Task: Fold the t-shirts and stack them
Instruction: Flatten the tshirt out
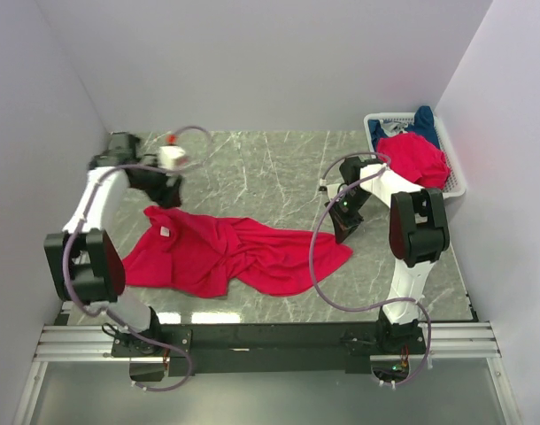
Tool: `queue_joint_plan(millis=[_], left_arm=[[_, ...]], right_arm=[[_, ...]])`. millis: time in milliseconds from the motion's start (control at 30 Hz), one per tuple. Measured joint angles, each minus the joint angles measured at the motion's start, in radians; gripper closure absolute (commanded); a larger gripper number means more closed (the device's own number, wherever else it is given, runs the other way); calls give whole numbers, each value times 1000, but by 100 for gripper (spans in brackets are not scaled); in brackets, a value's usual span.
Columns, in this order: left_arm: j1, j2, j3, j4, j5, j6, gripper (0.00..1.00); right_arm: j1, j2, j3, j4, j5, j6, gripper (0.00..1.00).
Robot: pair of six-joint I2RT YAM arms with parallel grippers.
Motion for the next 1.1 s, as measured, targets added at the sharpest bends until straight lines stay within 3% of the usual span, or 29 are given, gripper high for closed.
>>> queue_joint_plan(millis=[167,500,633,700,800,867,1100], left_arm=[[-290,-55,-40,4,-1,18,29],[-441,131,-42,73,-139,-26,30],[-463,179,-42,84,-192,-38,61],[-462,190,-44,77,-215,-34,68],[-453,177,-68,63,-229,-19,88],[-445,145,-109,47,-231,-6,96],[-433,-130,-326,3,-238,26,100]], right_arm=[[0,15,0,-1,0,0,100],[0,18,0,0,0,0,100],[0,18,0,1,2,0,100],[-1,20,0,1,2,0,100],[-4,28,0,2,4,-2,100],[-6,31,0,2,4,-3,100],[-14,33,0,3,7,-4,100]])
